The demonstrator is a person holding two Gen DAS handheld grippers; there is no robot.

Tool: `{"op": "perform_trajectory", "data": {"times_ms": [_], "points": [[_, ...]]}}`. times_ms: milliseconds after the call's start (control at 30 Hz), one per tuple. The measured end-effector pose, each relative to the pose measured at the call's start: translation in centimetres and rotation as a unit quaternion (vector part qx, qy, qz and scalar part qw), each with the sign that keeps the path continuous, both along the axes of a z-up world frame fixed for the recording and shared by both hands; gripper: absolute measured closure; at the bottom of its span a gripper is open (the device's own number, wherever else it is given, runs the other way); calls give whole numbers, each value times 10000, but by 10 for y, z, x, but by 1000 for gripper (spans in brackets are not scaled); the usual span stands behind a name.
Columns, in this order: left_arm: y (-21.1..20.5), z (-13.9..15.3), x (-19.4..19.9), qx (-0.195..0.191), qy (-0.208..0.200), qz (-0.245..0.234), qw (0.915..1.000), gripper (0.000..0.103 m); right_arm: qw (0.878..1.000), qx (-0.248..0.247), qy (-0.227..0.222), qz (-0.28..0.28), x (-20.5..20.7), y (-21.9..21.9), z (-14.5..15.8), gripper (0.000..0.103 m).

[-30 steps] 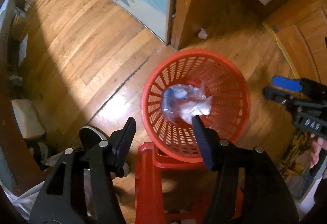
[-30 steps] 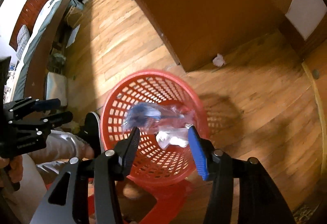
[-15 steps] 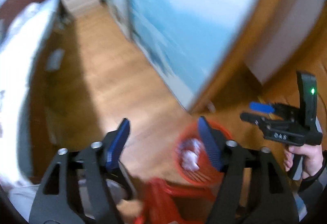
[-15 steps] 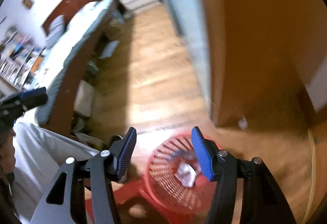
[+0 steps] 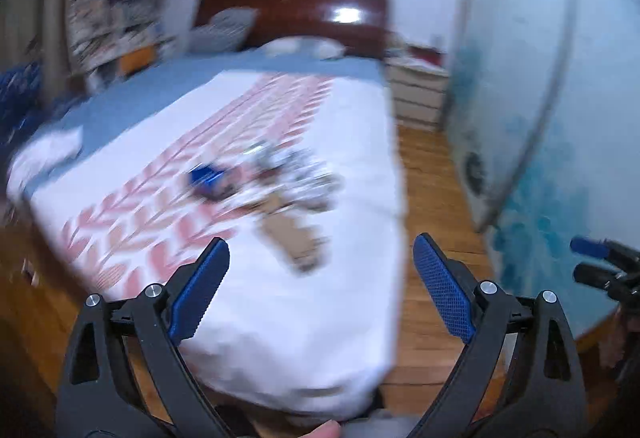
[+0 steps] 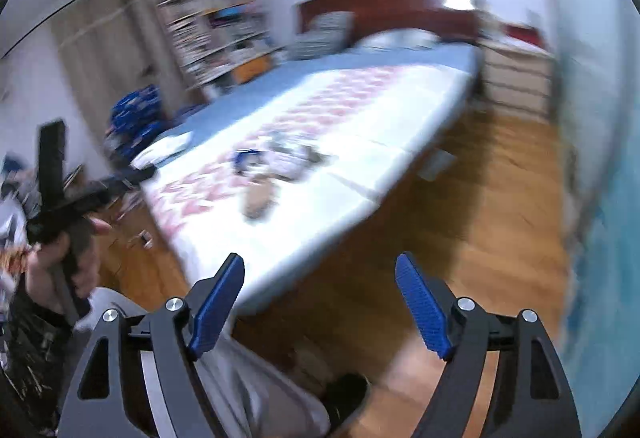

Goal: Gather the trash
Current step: 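Return both tools to the bed and grasp the cardboard with the right tool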

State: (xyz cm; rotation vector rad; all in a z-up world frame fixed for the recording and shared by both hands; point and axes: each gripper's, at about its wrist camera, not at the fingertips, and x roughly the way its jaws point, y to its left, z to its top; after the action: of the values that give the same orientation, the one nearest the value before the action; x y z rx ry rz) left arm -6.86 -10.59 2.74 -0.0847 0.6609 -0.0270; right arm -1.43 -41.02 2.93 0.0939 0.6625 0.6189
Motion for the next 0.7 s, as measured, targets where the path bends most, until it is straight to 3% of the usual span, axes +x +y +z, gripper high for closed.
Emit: {"op": "perform_trajectory", "data": {"times_ms": [167, 300, 500, 633, 667, 700], "points": [[83, -45, 11, -640, 416, 751, 9942, 11, 9964, -243, 98, 809, 70, 125, -16, 22], [99, -57, 13, -572, 568, 952, 9922, 11, 9920, -491, 424, 1079, 116, 200, -54, 22], [126, -63, 3, -968, 703, 1087, 9868, 11, 9882, -1081, 514, 951, 147, 264, -116, 13], [128, -65, 9, -990, 730, 1083, 9865, 11, 9884, -1115, 746, 716, 173, 277, -141, 11], [129, -66, 13, -967, 739, 1076, 9867, 11, 9891, -1082, 715, 697, 174, 278, -143, 18], [130, -67, 18, -949, 764, 1077, 9867, 11, 9896, -1109, 678, 615, 174, 277, -143, 33]]}}
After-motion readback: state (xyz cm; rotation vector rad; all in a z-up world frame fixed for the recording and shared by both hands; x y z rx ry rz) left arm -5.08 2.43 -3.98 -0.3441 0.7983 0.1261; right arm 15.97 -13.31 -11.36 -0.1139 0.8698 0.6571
